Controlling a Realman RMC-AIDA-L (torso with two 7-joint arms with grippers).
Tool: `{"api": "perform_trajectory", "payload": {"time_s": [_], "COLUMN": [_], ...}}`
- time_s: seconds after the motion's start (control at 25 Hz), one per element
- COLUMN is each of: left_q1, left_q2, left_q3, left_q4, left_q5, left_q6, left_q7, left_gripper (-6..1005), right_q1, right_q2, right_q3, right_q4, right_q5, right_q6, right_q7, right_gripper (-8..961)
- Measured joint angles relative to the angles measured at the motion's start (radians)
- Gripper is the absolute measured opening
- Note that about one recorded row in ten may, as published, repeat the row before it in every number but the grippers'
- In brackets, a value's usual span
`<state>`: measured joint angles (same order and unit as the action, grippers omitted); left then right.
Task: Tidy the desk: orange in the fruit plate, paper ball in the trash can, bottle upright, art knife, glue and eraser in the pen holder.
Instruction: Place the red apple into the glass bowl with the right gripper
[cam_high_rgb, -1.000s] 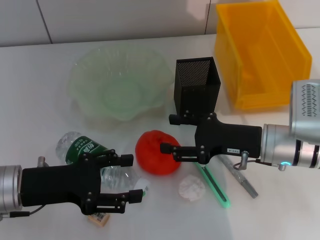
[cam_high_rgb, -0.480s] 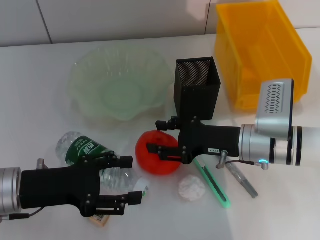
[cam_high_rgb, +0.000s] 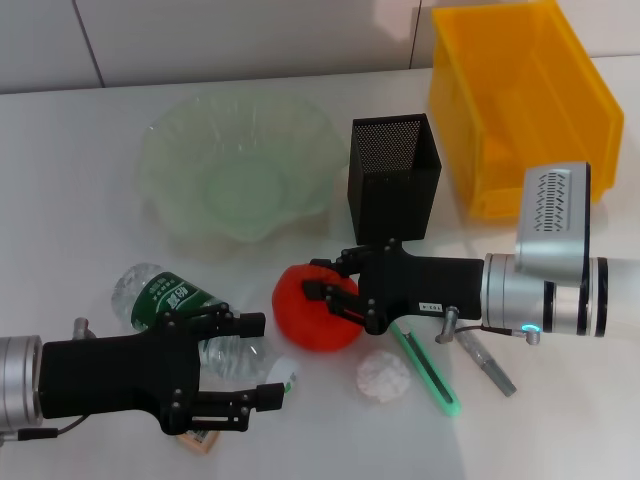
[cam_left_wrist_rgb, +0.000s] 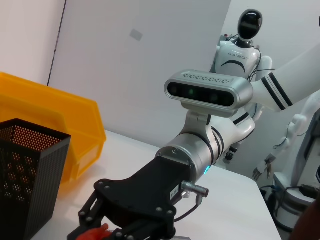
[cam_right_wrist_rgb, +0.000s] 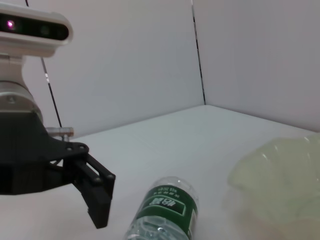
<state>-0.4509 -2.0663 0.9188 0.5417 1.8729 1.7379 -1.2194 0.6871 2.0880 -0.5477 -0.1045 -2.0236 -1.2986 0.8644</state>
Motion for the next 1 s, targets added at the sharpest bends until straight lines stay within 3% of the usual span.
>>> {"api": "perform_trajectory", "payload": {"time_s": [0.36,0.52,0.68,0.84,1.0], "left_q1": [-0.002,0.0,0.002,0.002,0.001], "left_q2": [0.0,0.0,0.0,0.0,0.0], "left_q3": [0.0,-0.003,-0.007,-0.006,-0.003], "left_q4": [-0.001,0.001,-0.003,-0.004,-0.005], "left_q5": [0.0,-0.004,-0.004,-0.006,-0.008], "left_q6": [-0.006,-0.002,-0.001,-0.002,-0.005], "left_q7": [0.0,0.0,0.0,0.0,0.0], "left_gripper": [843,843,843,843,843], "right_q1": [-0.019,-0.06,-0.122,-0.113,-0.042], "right_q2": [-0.004,-0.005,-0.006,-0.006,-0.006], "right_q3": [0.01,0.022,0.025,0.019,0.018], "right_q4": [-0.023,-0.08,-0.17,-0.223,-0.256], "right_q5": [0.005,0.029,0.169,0.231,0.254], "right_q6": [-0.081,-0.221,-0.404,-0.431,-0.421], "right_q7": [0.001,0.025,0.04,0.066,0.084], "right_gripper": [197,173,151,151,152]}}
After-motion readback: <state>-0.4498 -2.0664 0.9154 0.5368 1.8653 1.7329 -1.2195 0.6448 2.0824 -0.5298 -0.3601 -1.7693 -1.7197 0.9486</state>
